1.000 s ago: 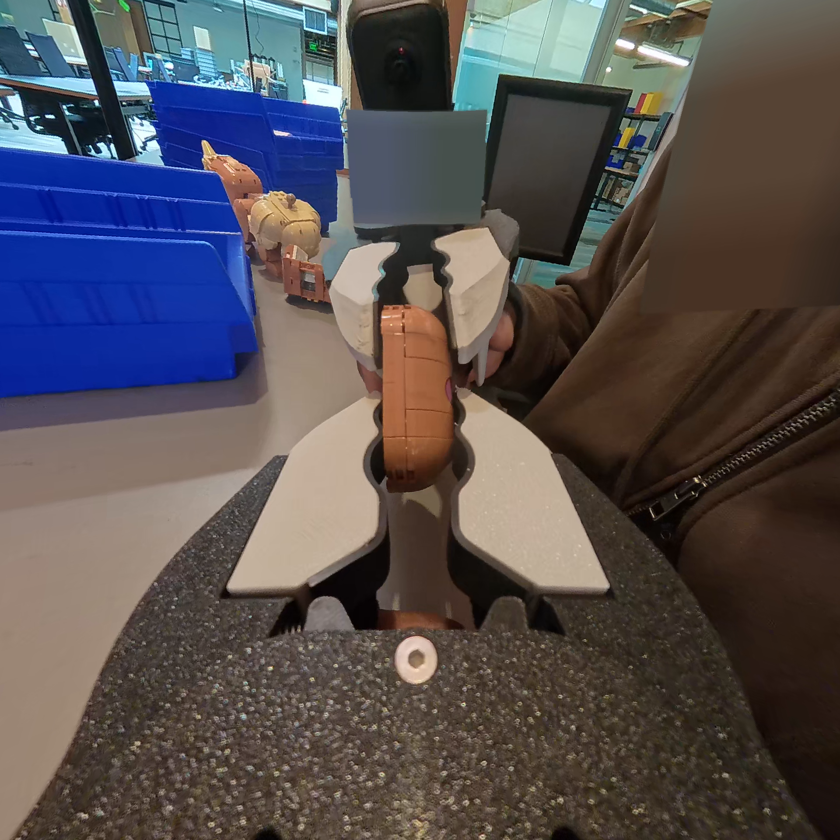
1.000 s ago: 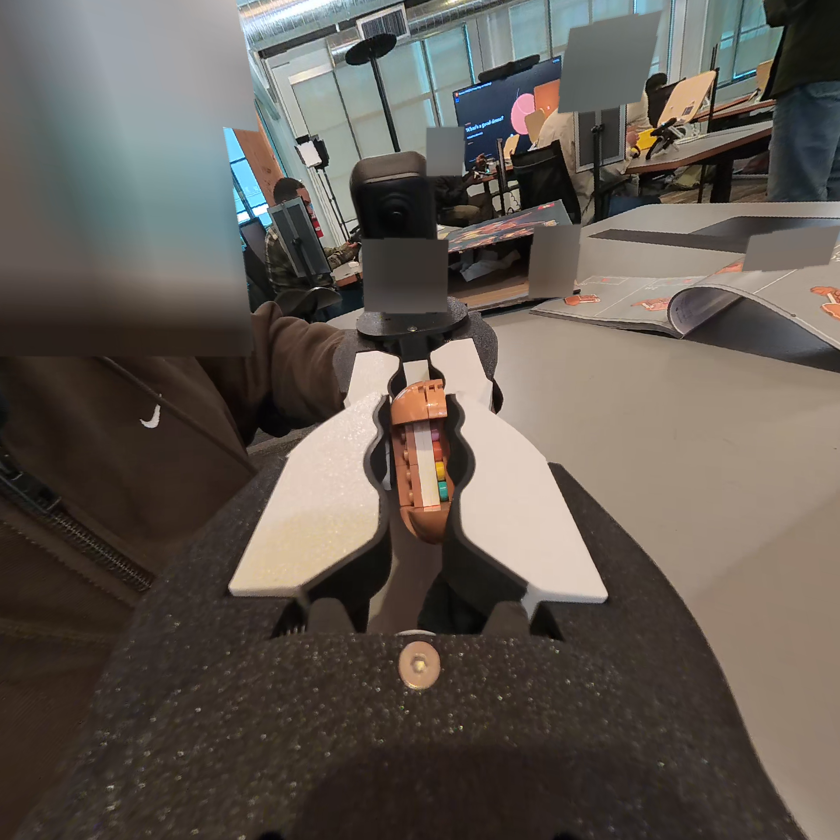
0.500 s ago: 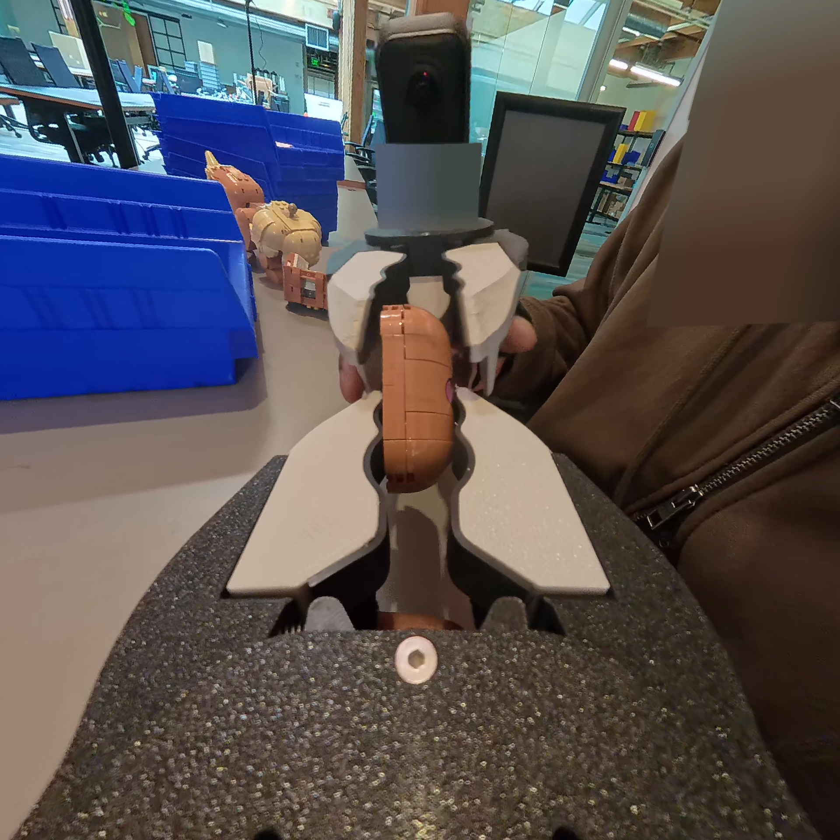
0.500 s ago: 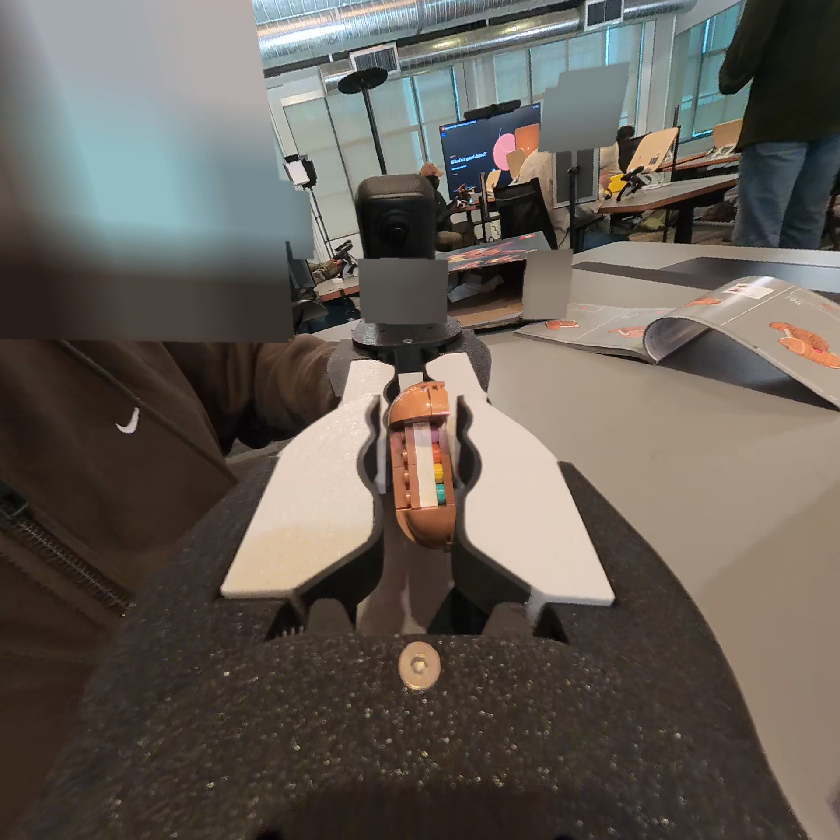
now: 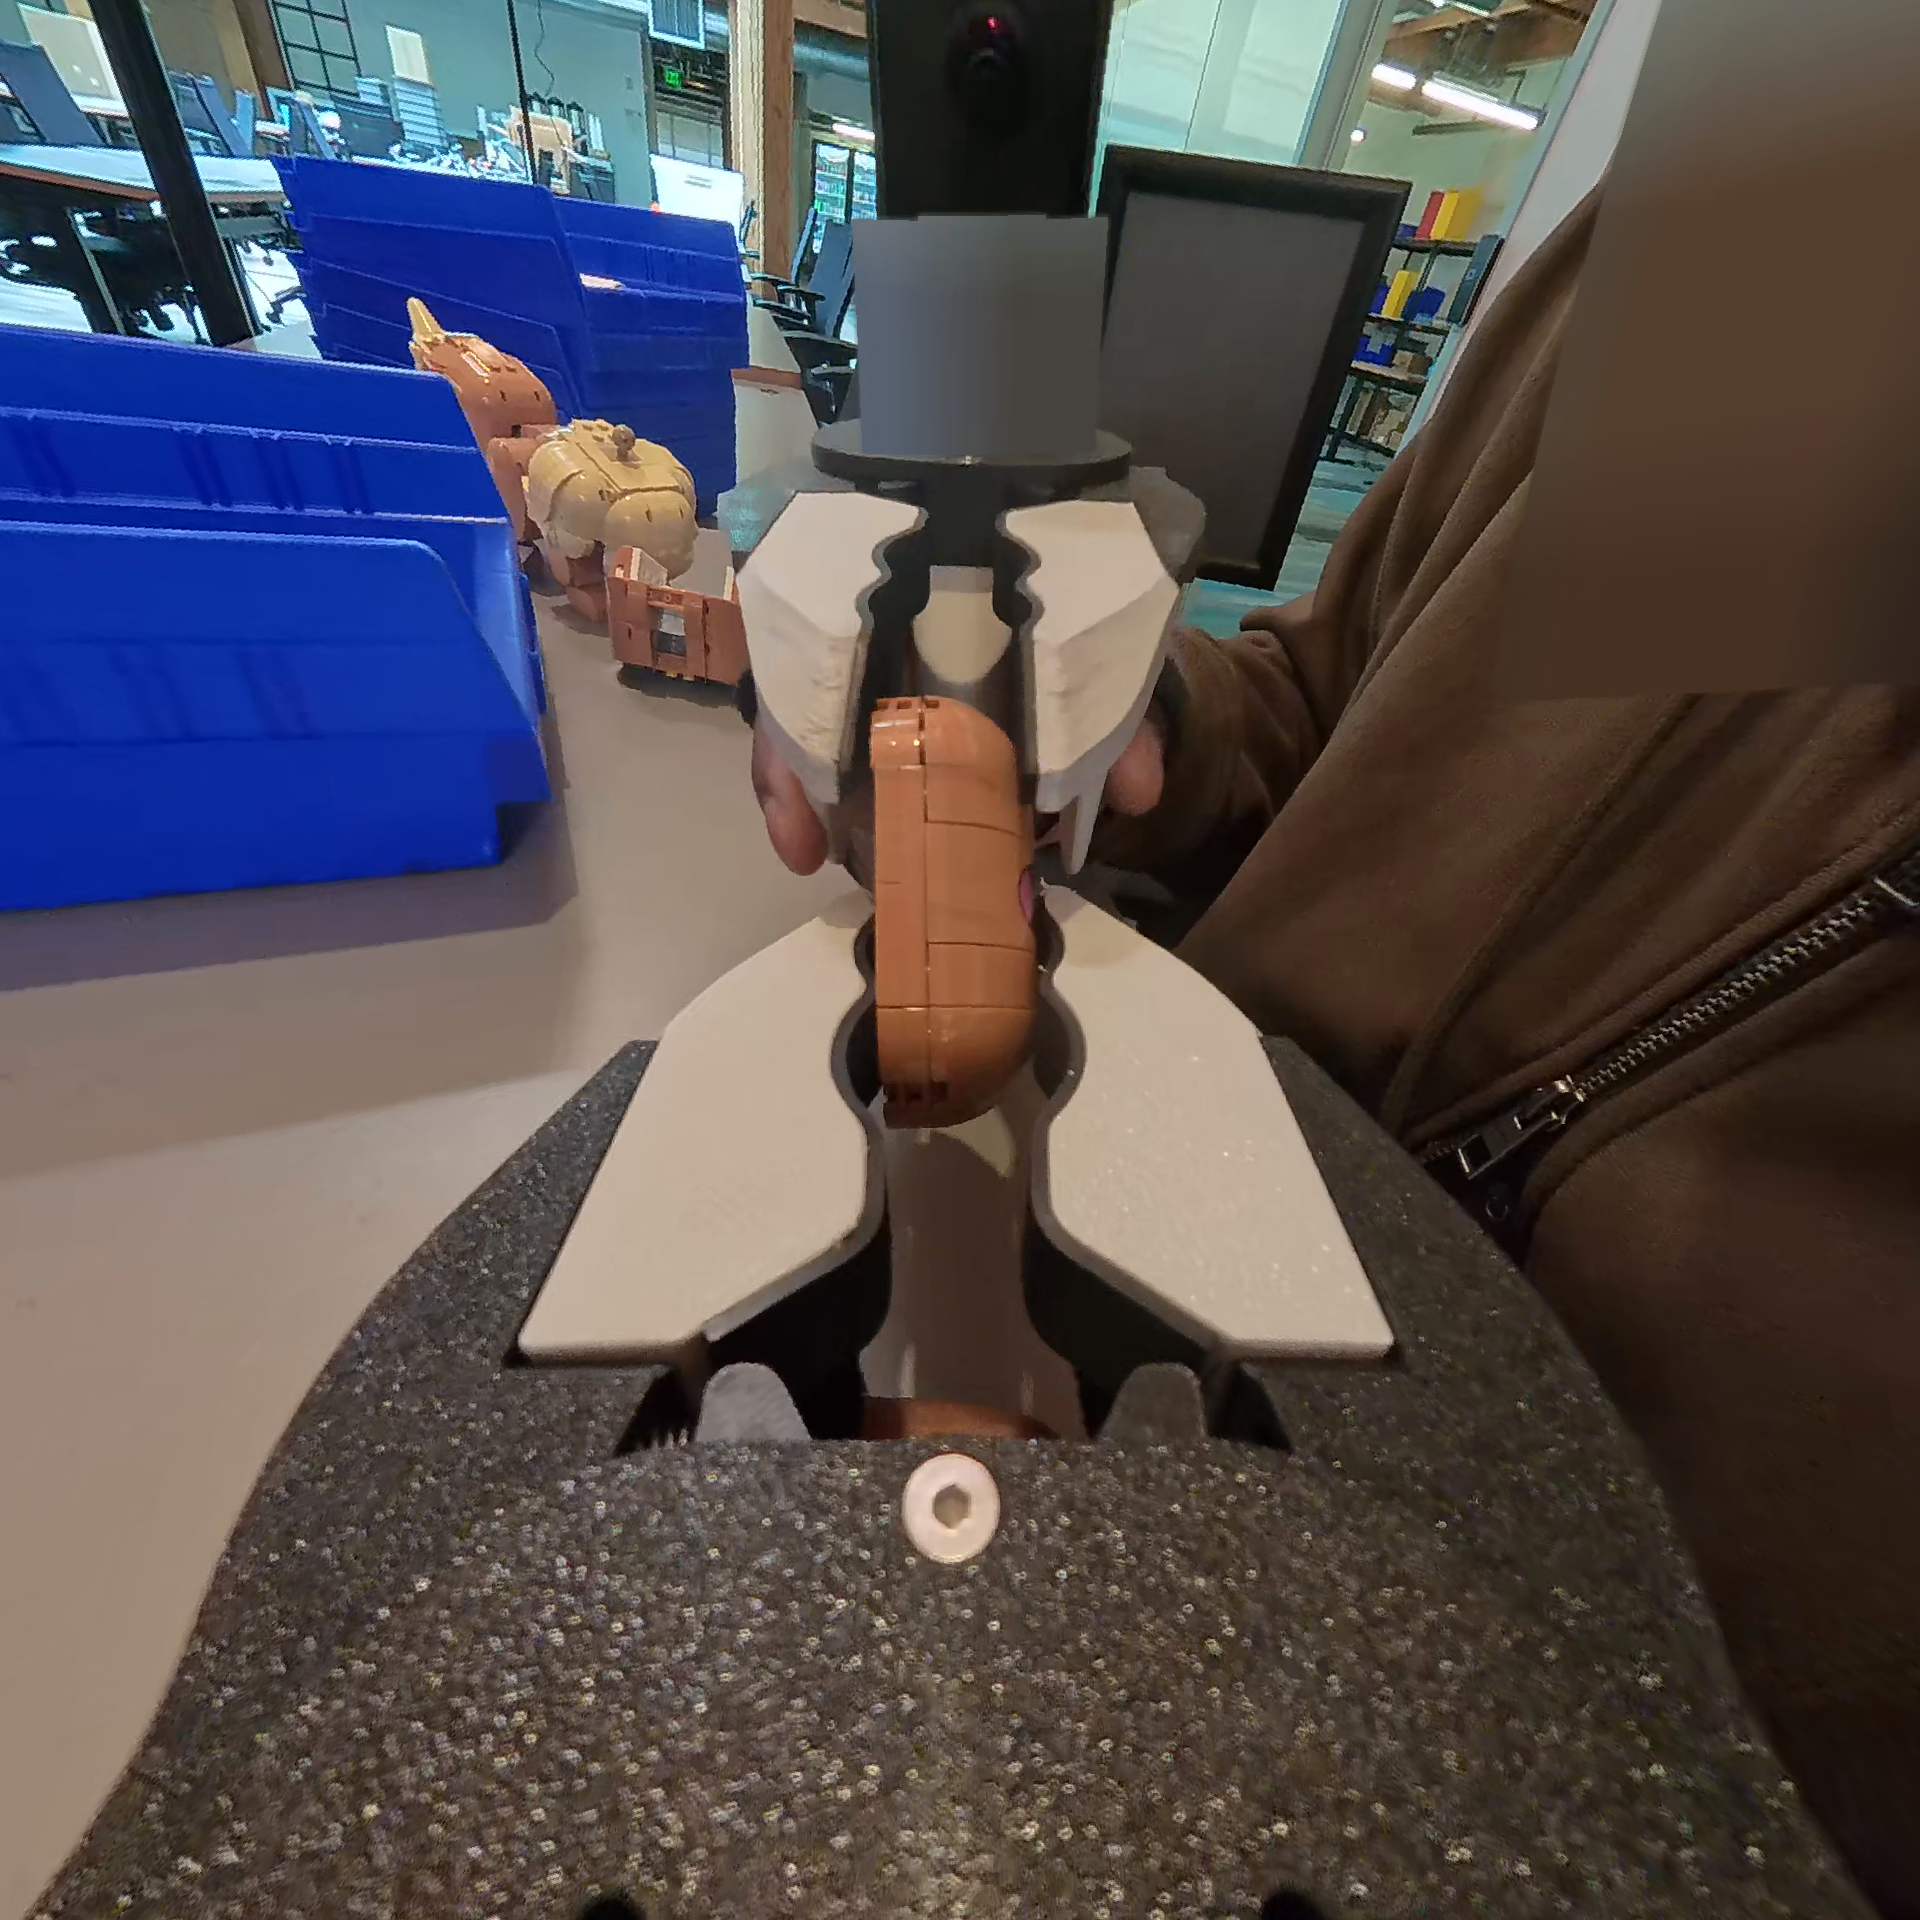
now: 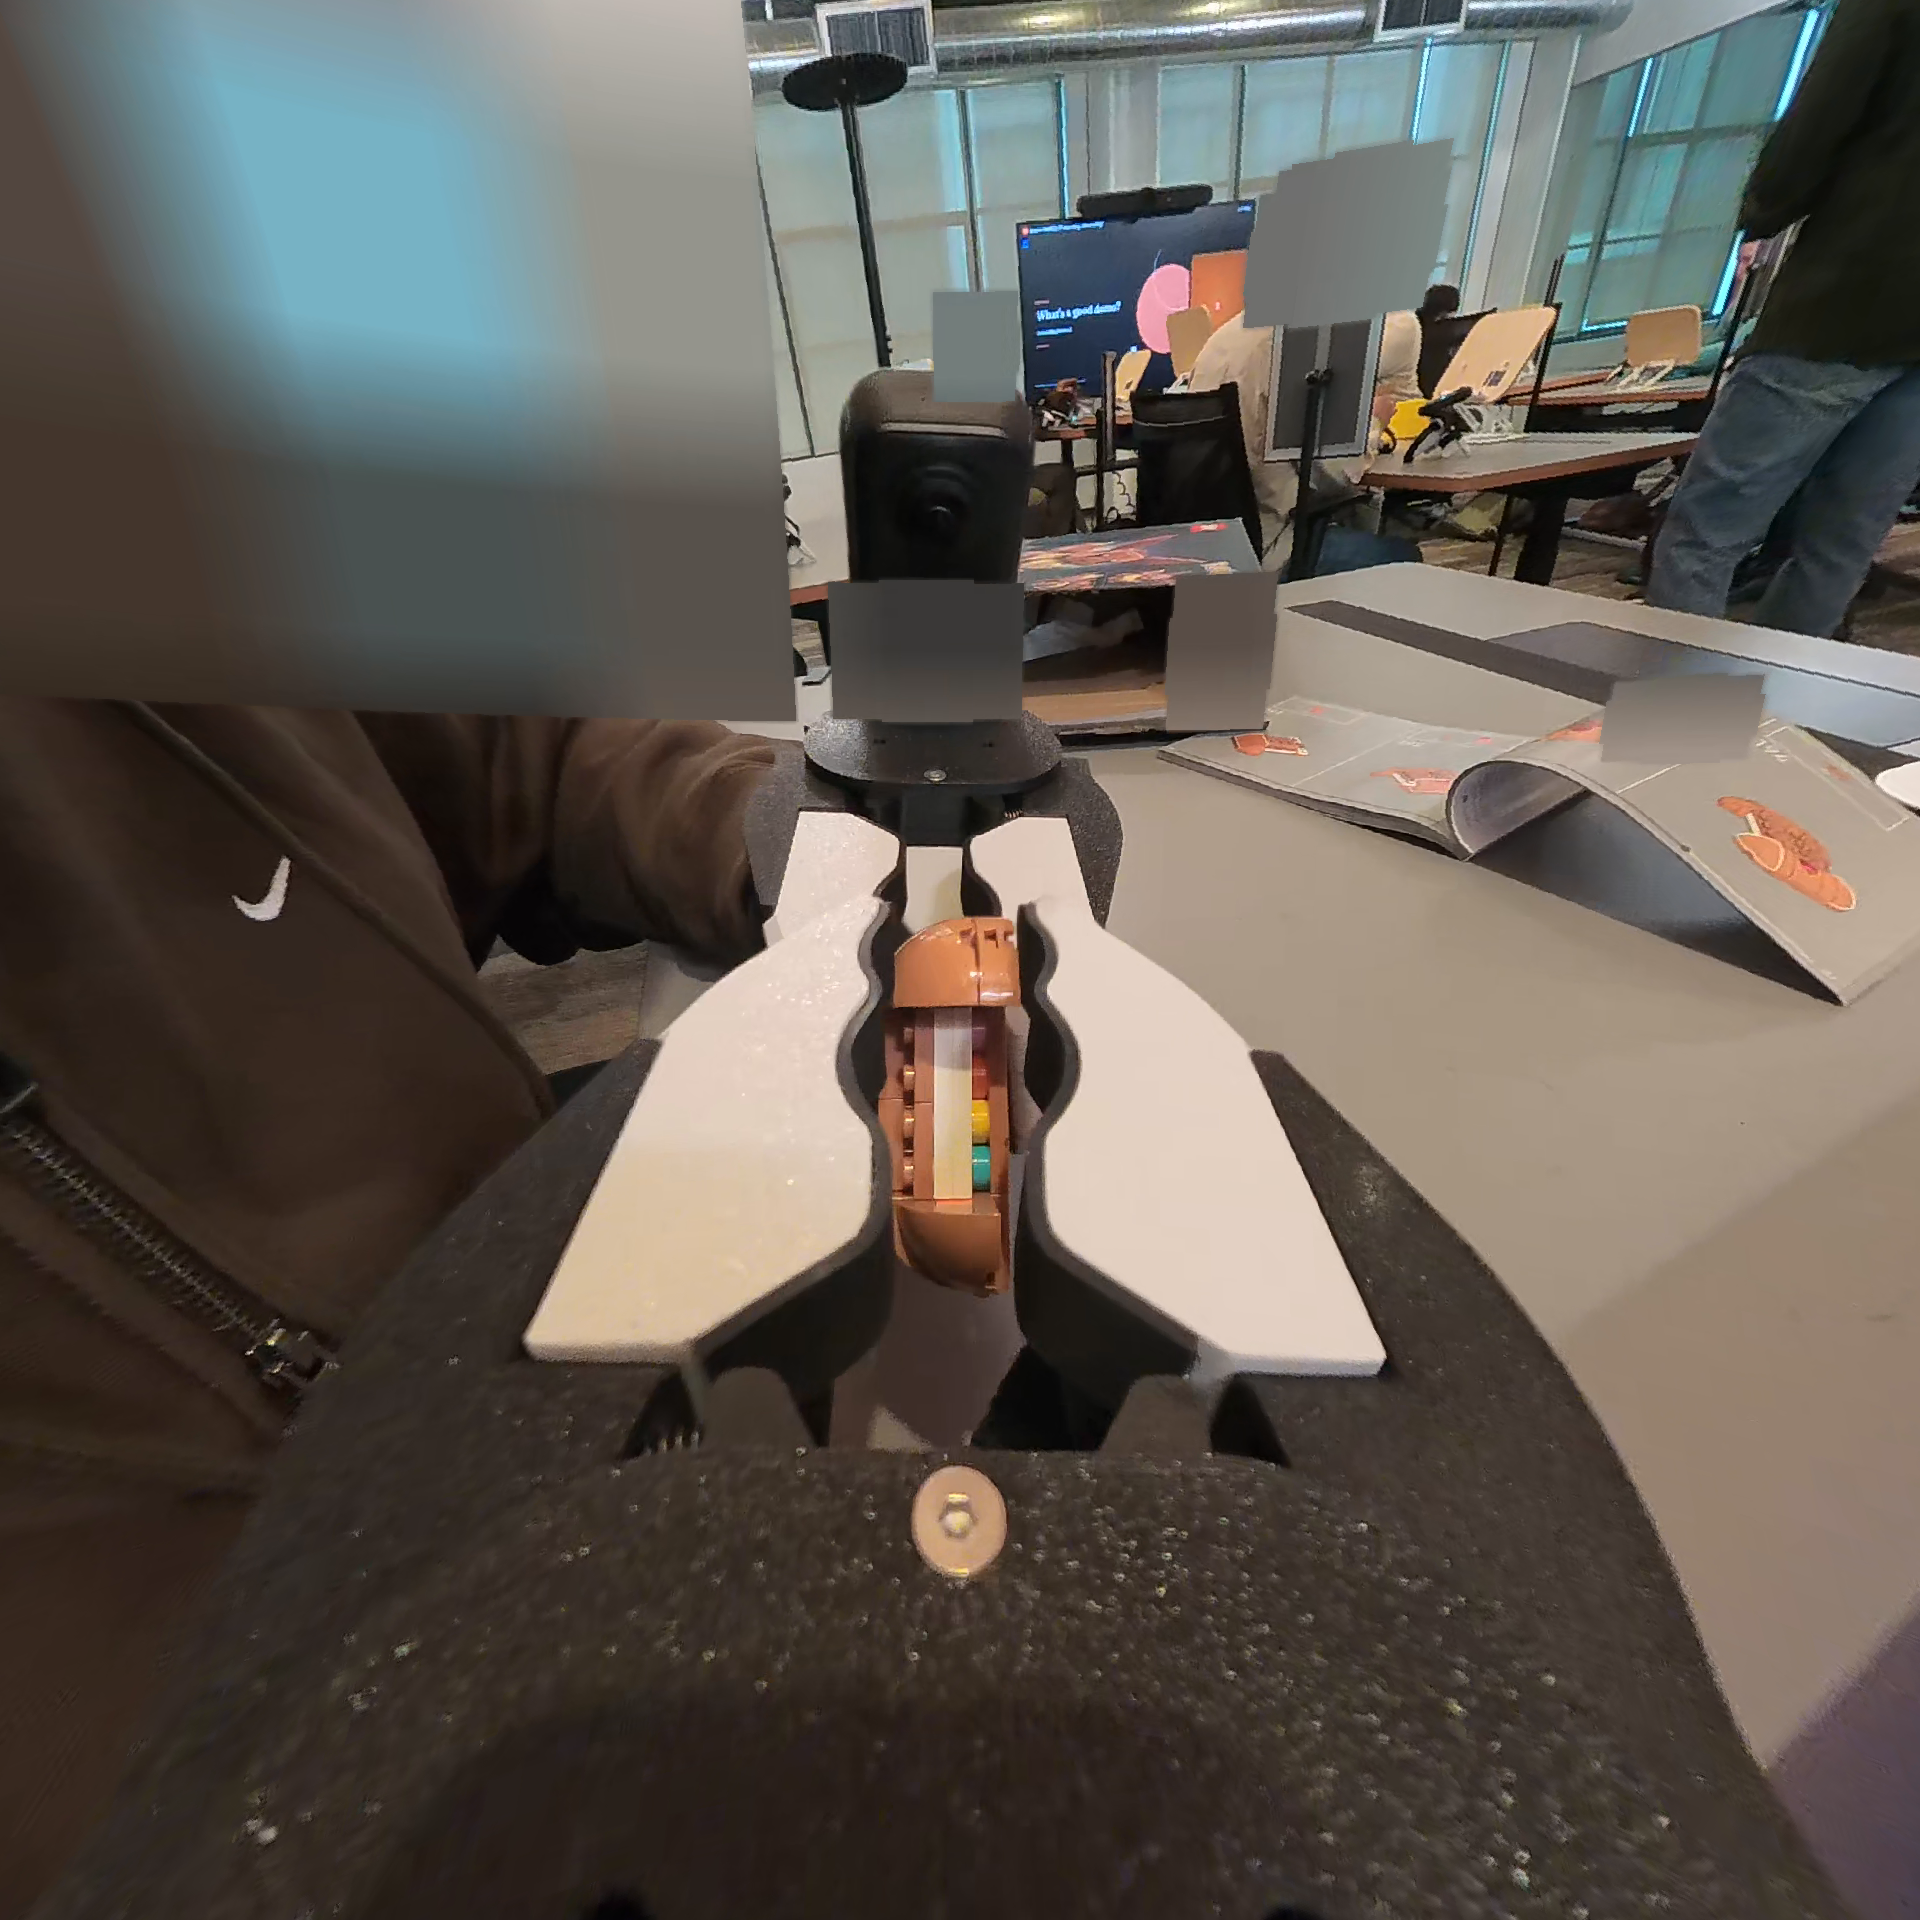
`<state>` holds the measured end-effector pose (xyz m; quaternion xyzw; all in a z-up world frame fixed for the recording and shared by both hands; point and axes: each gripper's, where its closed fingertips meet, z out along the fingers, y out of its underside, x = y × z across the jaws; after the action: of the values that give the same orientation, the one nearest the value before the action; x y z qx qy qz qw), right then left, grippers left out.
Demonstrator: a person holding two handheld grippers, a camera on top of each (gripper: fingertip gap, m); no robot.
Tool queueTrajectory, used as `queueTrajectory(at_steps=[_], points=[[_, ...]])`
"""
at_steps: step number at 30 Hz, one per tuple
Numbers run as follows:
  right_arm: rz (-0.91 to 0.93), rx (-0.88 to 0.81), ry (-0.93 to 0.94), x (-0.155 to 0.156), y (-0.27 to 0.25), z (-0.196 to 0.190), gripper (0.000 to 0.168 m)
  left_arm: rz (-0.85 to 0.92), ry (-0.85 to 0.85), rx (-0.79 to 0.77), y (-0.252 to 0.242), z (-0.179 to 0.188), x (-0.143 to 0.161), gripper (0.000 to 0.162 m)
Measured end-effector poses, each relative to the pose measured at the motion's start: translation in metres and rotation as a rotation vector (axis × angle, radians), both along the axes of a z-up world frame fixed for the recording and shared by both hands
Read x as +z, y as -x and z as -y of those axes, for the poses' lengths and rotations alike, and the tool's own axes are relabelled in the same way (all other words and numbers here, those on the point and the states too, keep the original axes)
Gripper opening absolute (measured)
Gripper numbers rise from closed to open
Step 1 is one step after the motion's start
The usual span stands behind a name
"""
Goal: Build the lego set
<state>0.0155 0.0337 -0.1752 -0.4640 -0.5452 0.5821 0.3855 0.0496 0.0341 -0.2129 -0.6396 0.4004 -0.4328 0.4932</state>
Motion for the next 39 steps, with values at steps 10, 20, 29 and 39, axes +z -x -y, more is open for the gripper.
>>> queueTrajectory(at_steps=[10, 20, 29, 39], points=[[-0.009, 0.006, 0.043, 0.0, 0.002, 0.0, 0.021, 0.003, 0.007, -0.004, 0.001, 0.0, 0.0, 0.025], [0.014, 0.042, 0.039, -0.002, -0.001, 0.008, 0.018, -0.024, -0.002, -0.033, -0.001, 0.005, -0.003, 0.024], [-0.044, -0.049, 0.135, 0.006, 0.002, -0.007, 0.0, -0.003, 0.013, -0.024, -0.002, 0.005, 0.0, 0.025], [-0.077, -0.006, 0.216, 0.008, -0.004, -0.007, 0.043, 0.091, 0.043, -0.001, 0.007, -0.002, 0.012, 0.025]])
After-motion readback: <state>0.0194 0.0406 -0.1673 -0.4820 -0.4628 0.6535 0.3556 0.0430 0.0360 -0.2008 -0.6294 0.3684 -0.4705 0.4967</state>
